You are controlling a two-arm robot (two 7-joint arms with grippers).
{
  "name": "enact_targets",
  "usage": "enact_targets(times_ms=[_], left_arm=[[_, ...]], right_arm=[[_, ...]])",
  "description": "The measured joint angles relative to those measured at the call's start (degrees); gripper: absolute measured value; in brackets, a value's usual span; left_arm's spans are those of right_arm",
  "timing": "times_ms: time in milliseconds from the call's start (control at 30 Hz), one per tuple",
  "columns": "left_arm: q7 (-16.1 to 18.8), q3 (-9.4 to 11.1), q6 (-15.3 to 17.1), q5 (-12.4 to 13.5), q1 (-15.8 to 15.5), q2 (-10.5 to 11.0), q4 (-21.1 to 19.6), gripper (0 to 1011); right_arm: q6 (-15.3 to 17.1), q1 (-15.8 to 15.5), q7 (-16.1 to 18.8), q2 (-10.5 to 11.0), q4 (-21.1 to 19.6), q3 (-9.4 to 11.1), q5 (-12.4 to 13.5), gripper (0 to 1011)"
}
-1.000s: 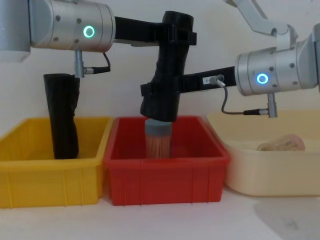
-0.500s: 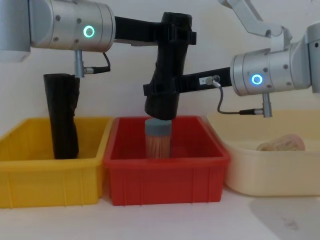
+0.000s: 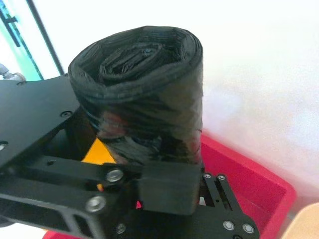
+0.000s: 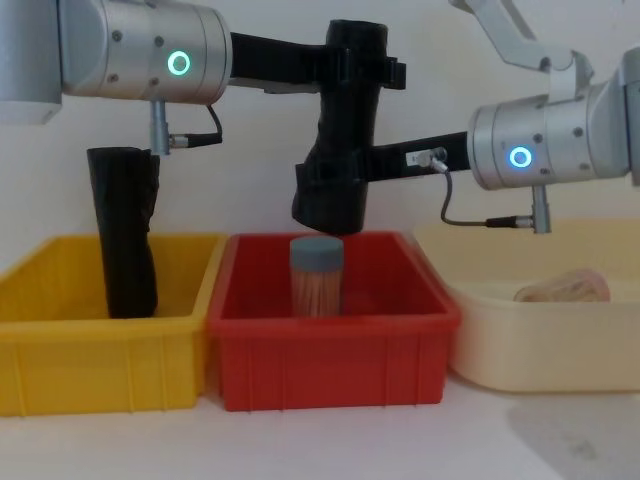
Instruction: Pick up the garbage bag with the one hand and transfer it to the other hand.
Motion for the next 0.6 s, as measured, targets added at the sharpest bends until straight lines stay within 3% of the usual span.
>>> enact_targets(times_ms=[333, 600], left_arm=[[0.00, -0.03, 0.01, 0.00, 0.00, 0.01, 0.01, 985], [0.01, -0.04, 0.01, 0.03, 0.00, 0.01, 0.02, 1000]], right_arm=[[0.98, -2.20, -4.25, 1.83, -3.17, 1.69, 0.16, 552], [2.32, -4.19, -8.11, 4.25, -5.87, 3.60, 0.09, 552]])
